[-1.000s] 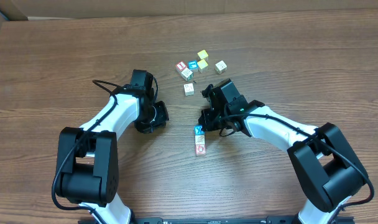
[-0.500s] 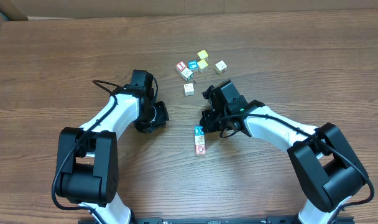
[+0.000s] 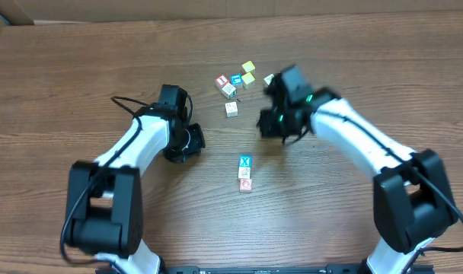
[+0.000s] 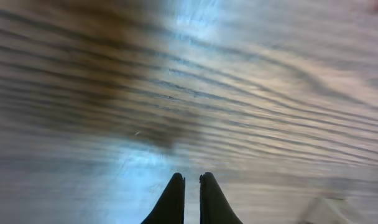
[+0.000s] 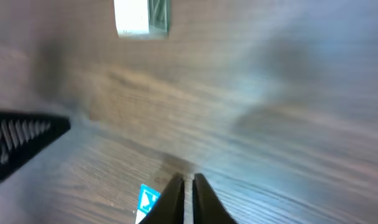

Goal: Flip 3 blocks

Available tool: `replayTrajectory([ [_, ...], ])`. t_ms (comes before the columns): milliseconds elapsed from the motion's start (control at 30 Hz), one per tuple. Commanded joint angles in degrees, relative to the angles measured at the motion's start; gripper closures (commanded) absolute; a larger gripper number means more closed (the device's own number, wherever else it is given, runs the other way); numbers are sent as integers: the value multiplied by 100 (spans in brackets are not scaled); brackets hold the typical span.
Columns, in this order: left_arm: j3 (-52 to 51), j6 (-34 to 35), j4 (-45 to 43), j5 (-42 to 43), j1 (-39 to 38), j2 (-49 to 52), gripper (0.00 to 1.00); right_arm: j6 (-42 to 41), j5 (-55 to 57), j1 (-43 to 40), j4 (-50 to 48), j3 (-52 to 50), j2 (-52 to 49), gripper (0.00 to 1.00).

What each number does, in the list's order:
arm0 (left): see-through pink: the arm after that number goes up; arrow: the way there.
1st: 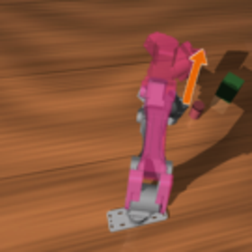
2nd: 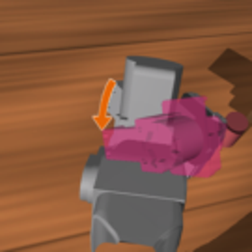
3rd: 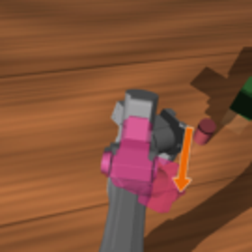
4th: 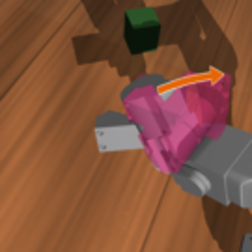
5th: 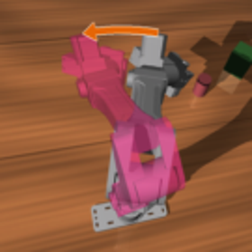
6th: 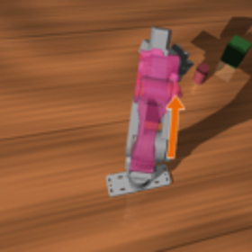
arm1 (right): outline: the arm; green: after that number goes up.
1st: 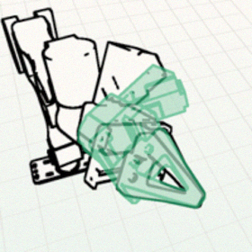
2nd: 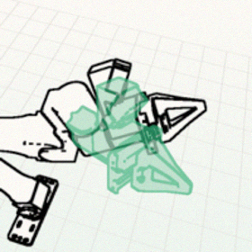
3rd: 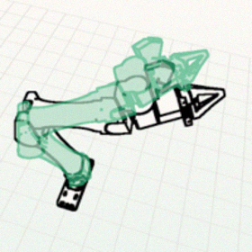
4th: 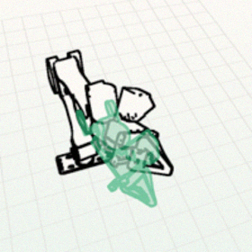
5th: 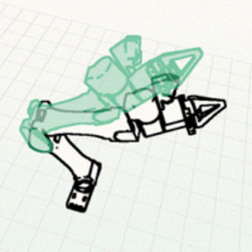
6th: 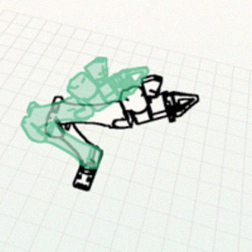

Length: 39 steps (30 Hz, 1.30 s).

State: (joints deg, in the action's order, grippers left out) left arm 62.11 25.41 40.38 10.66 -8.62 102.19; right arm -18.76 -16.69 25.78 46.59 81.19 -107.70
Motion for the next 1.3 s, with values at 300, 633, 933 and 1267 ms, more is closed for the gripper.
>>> replayTrajectory([
  [300,-11,101,103,-1427,326,-3018,89,122,1456,-525,1502,1038,57,48],
  [633,-13,96,684,-1403,374,-2719,96,-673,-651,59,1904,-151,57,96],
  [933,-15,-68,841,-1084,374,-1567,96,-2415,-188,1196,330,-1657,57,96],
  [1267,-13,-498,717,-286,367,-820,96,-2949,664,1672,-57,-1685,57,96],
])
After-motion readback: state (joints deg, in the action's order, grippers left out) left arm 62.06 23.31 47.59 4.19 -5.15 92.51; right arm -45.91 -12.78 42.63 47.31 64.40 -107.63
